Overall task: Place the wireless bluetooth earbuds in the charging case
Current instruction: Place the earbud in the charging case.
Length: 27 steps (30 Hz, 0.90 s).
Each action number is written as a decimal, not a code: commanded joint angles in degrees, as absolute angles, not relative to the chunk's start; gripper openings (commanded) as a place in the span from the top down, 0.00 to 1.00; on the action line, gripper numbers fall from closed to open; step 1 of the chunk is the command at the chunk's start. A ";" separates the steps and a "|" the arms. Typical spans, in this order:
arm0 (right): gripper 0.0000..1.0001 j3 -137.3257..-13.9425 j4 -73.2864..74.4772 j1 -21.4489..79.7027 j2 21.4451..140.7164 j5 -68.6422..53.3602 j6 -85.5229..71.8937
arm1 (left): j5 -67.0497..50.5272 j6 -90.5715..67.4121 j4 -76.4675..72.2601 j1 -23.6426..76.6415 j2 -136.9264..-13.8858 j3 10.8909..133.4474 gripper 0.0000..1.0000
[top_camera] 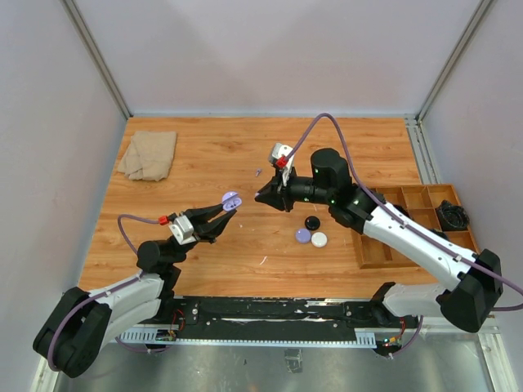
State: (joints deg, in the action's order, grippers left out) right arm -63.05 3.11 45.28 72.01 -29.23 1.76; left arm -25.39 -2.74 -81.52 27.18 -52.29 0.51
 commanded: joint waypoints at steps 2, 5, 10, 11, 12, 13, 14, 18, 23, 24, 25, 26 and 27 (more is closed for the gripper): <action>0.93 -60.03 -10.46 48.77 69.33 -33.25 -0.55 | -25.67 -1.85 -84.65 26.81 -51.88 -3.95 1.00; 0.93 -57.75 -16.64 49.67 68.87 -33.65 -1.89 | -25.89 -2.27 -85.06 26.81 -52.03 -3.96 1.00; 0.93 -53.36 -27.55 51.17 69.19 -33.45 -4.44 | -26.33 -2.80 -85.93 26.81 -52.46 -3.95 1.00; 0.93 -52.87 -29.15 51.42 69.47 -33.31 -4.73 | -26.29 -2.93 -86.03 26.81 -52.51 -4.00 1.00; 0.93 -52.45 -30.45 51.60 69.72 -33.13 -5.03 | -26.35 -3.16 -86.26 26.81 -52.48 -4.04 1.00; 0.93 -52.20 -31.51 51.79 70.10 -32.98 -5.31 | -26.44 -3.23 -86.41 26.81 -52.47 -4.04 1.00; 0.93 -52.05 -32.39 51.91 70.52 -32.88 -5.61 | -26.45 -3.34 -86.50 26.81 -52.47 -4.12 1.00; 0.93 -51.42 -35.72 52.42 72.17 -32.83 -6.88 | -26.54 -3.60 -86.85 26.81 -52.57 -4.13 1.00; 0.93 -51.18 -37.04 52.74 73.81 -32.27 -6.94 | -26.85 -4.12 -87.52 26.81 -52.47 -4.28 1.00; 0.93 -51.16 -37.19 52.75 74.19 -32.18 -6.94 | -26.89 -4.14 -87.53 26.81 -52.47 -4.30 1.00; 0.93 -51.03 -37.40 52.78 74.47 -32.13 -6.94 | -26.88 -4.13 -87.54 26.81 -52.48 -4.33 1.00; 0.93 -50.83 -37.77 52.74 74.76 -31.96 -7.01 | -26.88 -4.20 -87.62 26.81 -52.52 -4.31 1.00; 0.93 -50.62 -38.08 52.74 74.99 -31.79 -7.14 | -26.91 -4.22 -87.69 26.81 -52.48 -4.31 1.00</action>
State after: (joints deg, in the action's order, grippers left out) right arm -51.72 -33.67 51.94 74.04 -32.49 -6.22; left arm -26.50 -4.12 -84.12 27.18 -52.40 0.51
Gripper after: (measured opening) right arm 0.173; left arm 0.295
